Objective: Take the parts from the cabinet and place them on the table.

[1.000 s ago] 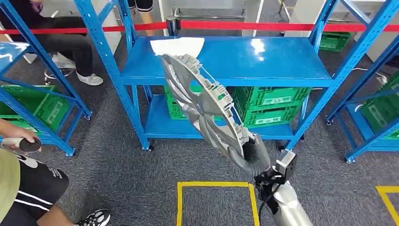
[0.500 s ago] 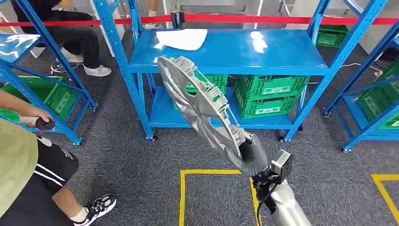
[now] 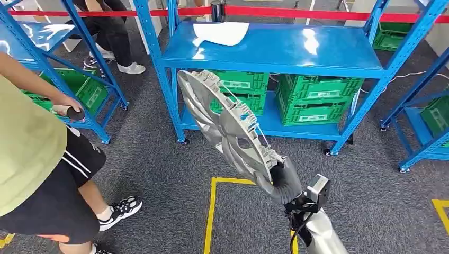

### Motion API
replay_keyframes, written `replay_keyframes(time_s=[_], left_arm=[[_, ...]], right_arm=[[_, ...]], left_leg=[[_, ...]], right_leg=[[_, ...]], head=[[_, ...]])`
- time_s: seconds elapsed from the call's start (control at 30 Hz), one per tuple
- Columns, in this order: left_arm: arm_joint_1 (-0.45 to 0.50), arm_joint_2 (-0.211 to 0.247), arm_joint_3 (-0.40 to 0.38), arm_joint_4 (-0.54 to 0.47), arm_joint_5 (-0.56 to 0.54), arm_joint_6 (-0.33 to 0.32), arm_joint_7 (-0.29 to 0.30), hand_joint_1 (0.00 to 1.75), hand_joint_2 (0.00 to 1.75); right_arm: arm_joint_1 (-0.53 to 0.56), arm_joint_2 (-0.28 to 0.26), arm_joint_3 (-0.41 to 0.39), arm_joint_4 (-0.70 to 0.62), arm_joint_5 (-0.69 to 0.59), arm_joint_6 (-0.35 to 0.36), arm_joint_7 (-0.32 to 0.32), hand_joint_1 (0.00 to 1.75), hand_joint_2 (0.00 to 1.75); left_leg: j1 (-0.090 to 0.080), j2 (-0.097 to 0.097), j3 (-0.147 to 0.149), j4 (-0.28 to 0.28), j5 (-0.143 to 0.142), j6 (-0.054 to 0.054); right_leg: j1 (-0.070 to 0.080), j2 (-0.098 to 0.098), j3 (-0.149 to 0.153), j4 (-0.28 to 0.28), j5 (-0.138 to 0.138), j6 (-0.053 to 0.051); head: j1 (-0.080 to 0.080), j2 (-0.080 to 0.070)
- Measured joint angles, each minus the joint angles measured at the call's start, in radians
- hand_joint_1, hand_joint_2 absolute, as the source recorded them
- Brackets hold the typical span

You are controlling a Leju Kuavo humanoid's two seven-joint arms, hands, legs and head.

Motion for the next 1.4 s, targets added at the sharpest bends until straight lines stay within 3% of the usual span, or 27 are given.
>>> replay_keyframes(time_s=[0.03,0.1,0.13,0.17,0.23,0.27,0.3,0.33,0.37,0.47,0.5,0.57,0.63,0.67,0.73,0.8,0.83,0.87,1.0,1.07,1.13,1.17,1.23,1.3,1.33,1.37,1.4], left_arm=[[0.0,0.0,0.0,0.0,0.0,0.0,0.001,0.0,1.75],[-0.005,0.0,0.0,0.0,0.0,0.0,0.0,0.0,1.75],[-0.006,0.0,0.0,0.0,0.0,-0.001,0.0,0.0,1.75],[-0.006,-0.001,0.0,0.0,0.0,-0.003,-0.001,0.0,1.75],[-0.005,-0.001,0.0,0.0,0.0,-0.007,-0.001,0.0,1.75],[-0.005,-0.001,0.0,0.0,-0.001,-0.007,-0.001,0.0,1.75],[-0.006,-0.001,0.0,0.0,-0.001,-0.008,-0.002,0.0,1.75],[-0.011,0.001,0.0,-0.001,-0.001,-0.008,-0.002,0.0,1.75],[-0.017,0.003,0.0,-0.002,-0.001,-0.008,-0.004,0.0,1.75],[-0.017,0.003,0.0,-0.001,0.0,-0.008,-0.005,0.0,1.75],[-0.013,0.002,0.0,0.0,0.0,-0.009,-0.005,0.0,1.75],[-0.011,0.004,0.0,0.0,0.001,-0.009,-0.008,0.0,1.75],[-0.011,0.003,0.0,0.0,0.002,-0.009,-0.014,0.0,1.75],[-0.007,0.002,0.0,0.0,0.003,-0.009,-0.014,0.0,1.75],[-0.001,0.002,0.0,0.0,0.003,-0.009,-0.014,0.0,1.75],[0.001,0.003,0.0,0.001,0.003,-0.009,-0.014,0.0,1.75],[-0.001,0.005,0.0,-0.001,0.003,-0.009,-0.014,0.0,1.75],[0.0,0.004,0.0,-0.001,0.003,-0.009,-0.016,0.0,1.75],[0.007,0.005,0.0,0.0,0.012,-0.009,-0.017,0.0,1.75],[0.01,0.005,0.0,0.0,0.016,-0.009,-0.022,0.0,1.75],[0.013,0.004,0.0,0.001,0.018,-0.009,-0.026,0.0,1.75],[0.014,0.003,0.0,0.001,0.018,-0.01,-0.028,0.0,1.75],[0.014,0.003,0.0,0.002,0.018,-0.01,-0.031,0.0,1.75],[0.012,0.003,0.0,0.002,0.016,-0.01,-0.031,0.0,1.75],[0.01,0.004,0.0,0.002,0.013,-0.01,-0.029,0.0,1.75],[0.006,0.009,0.0,-0.001,0.011,-0.01,-0.026,0.0,1.75],[0.003,0.005,0.0,0.0,0.009,-0.01,-0.026,0.0,1.75]], right_arm=[[-0.003,0.0,0.002,0.001,-0.002,0.0,0.002,1.75,1.75],[-0.004,-0.001,0.001,0.001,-0.005,-0.003,0.006,1.75,1.75],[-0.003,-0.002,0.001,0.001,-0.007,-0.003,0.008,1.75,1.75],[-0.001,-0.003,0.001,0.001,-0.006,-0.003,0.009,1.75,1.75],[0.005,-0.003,0.001,0.001,0.0,-0.007,0.009,1.75,1.75],[0.01,-0.004,0.001,0.0,0.003,-0.009,0.007,1.75,1.75],[0.014,-0.005,0.002,0.0,0.01,-0.012,0.003,1.75,1.75],[0.016,-0.006,0.002,0.0,0.015,-0.019,0.001,1.75,1.75],[0.017,-0.008,0.002,0.0,0.018,-0.023,-0.001,1.75,1.75],[0.014,-0.011,0.005,-0.001,0.028,-0.024,-0.005,1.75,1.75],[0.014,-0.012,0.006,-0.002,0.03,-0.024,-0.006,1.75,1.75],[0.017,-0.013,0.008,-0.002,0.031,-0.026,-0.008,1.75,1.75],[0.019,-0.016,0.011,-0.002,0.03,-0.029,-0.008,1.75,1.75],[0.023,-0.016,0.013,-0.002,0.029,-0.03,-0.008,1.75,1.75],[0.028,-0.016,0.015,-0.002,0.029,-0.034,-0.01,1.75,1.75],[0.029,-0.016,0.015,-0.002,0.029,-0.036,-0.009,1.75,1.75],[0.028,-0.016,0.016,-0.002,0.029,-0.036,-0.01,1.75,1.75],[0.028,-0.016,0.019,-0.003,0.029,-0.038,-0.01,1.75,1.75],[0.03,-0.016,0.022,-0.003,0.027,-0.036,-0.011,1.75,1.75],[0.028,-0.015,0.023,-0.003,0.029,-0.036,-0.011,1.75,1.75],[0.029,-0.014,0.024,-0.003,0.045,-0.039,-0.009,1.75,1.75],[0.03,-0.014,0.025,-0.003,0.055,-0.039,-0.008,1.75,1.75],[0.03,-0.014,0.031,-0.002,0.082,-0.039,0.001,1.75,1.75],[0.029,-0.014,0.041,-0.002,0.103,-0.039,0.002,1.75,1.75],[0.028,-0.014,0.046,-0.002,0.111,-0.038,0.002,1.75,1.75],[0.028,-0.012,0.052,-0.001,0.119,-0.035,0.002,1.75,1.75],[0.027,-0.012,0.053,-0.001,0.123,-0.034,0.002,1.75,1.75]], left_leg=[[-0.003,0.03,-0.015,0.034,-0.051,0.0],[0.0,0.058,-0.053,0.175,-0.168,-0.006],[0.001,0.062,-0.066,0.249,-0.204,-0.008],[0.0,0.064,-0.068,0.301,-0.208,-0.009],[0.0,0.064,-0.023,0.281,-0.151,-0.003],[-0.003,0.068,0.035,0.211,-0.115,0.005],[-0.009,0.086,0.105,0.116,-0.105,0.015],[-0.02,0.133,0.164,0.02,-0.149,0.028],[-0.029,0.145,0.197,-0.038,-0.162,0.031],[-0.036,0.111,0.174,-0.037,-0.136,0.05],[-0.026,0.106,0.17,-0.045,-0.12,0.056],[-0.022,0.098,0.145,-0.044,-0.096,0.067],[-0.022,0.083,0.111,-0.039,-0.071,0.067],[-0.021,0.08,0.09,-0.034,-0.059,0.065],[-0.016,0.078,0.052,-0.02,-0.041,0.059],[-0.006,0.075,0.015,0.001,-0.027,0.046],[-0.006,0.073,0.001,0.012,-0.021,0.038],[-0.008,0.071,-0.01,0.019,-0.015,0.03],[-0.006,0.068,-0.017,0.011,0.017,0.008],[-0.003,0.069,-0.04,0.075,-0.088,-0.001],[-0.003,0.07,-0.07,0.223,-0.202,-0.006],[-0.003,0.07,-0.076,0.285,-0.223,-0.006],[-0.004,0.07,-0.042,0.309,-0.179,0.002],[-0.011,0.069,0.061,0.188,-0.124,0.023],[-0.019,0.069,0.135,0.094,-0.133,0.038],[-0.024,0.071,0.192,0.004,-0.176,0.053],[-0.023,0.069,0.206,-0.029,-0.184,0.042]], right_leg=[[0.002,-0.002,-0.011,0.0,0.01,-0.011],[0.007,-0.015,-0.034,0.001,0.029,-0.014],[0.01,-0.023,-0.047,0.001,0.039,-0.015],[0.013,-0.029,-0.062,0.002,0.051,-0.016],[0.019,-0.035,-0.089,0.003,0.071,-0.016],[0.023,-0.049,-0.103,0.003,0.08,-0.016],[0.026,-0.055,-0.112,0.004,0.088,-0.017],[0.027,-0.06,-0.116,0.006,0.096,-0.013],[0.027,-0.069,-0.117,0.007,0.102,-0.007],[0.019,-0.101,-0.116,0.001,0.122,0.009],[0.023,-0.094,-0.122,0.007,0.114,0.017],[0.017,-0.043,-0.145,0.082,0.007,0.032],[0.013,-0.036,-0.185,0.231,-0.092,0.039],[0.011,-0.036,-0.195,0.294,-0.107,0.041],[0.007,-0.036,-0.156,0.284,-0.052,0.047],[-0.001,-0.036,-0.048,0.142,0.008,0.057],[-0.005,-0.03,0.003,0.052,-0.033,0.068],[0.004,-0.021,0.031,0.009,-0.051,0.045],[0.005,-0.026,-0.003,0.019,-0.023,0.004],[0.005,-0.03,-0.027,0.019,0.0,-0.013],[0.009,-0.033,-0.056,0.02,0.023,-0.017],[0.012,-0.034,-0.071,0.021,0.035,-0.017],[0.019,-0.038,-0.1,0.022,0.06,-0.018],[0.027,-0.037,-0.13,0.022,0.084,-0.017],[0.028,-0.038,-0.139,0.022,0.095,-0.016],[0.032,-0.039,-0.145,0.023,0.102,-0.01],[0.026,-0.04,-0.147,0.02,0.112,-0.003]], head=[[-0.008,0.0],[-0.011,0.0],[-0.012,0.0],[-0.013,0.0],[-0.015,0.0],[-0.015,0.0],[-0.016,0.0],[-0.016,0.0],[-0.016,0.0],[-0.021,0.0],[-0.023,0.0],[-0.02,0.0],[-0.019,0.0],[-0.019,0.0],[-0.019,0.0],[-0.019,0.0],[-0.017,0.0],[-0.011,0.0],[-0.013,0.0],[-0.019,0.0],[-0.021,0.0],[-0.021,0.0],[-0.021,0.0],[-0.022,0.0],[-0.021,0.0],[-0.021,0.0],[-0.021,0.0]])
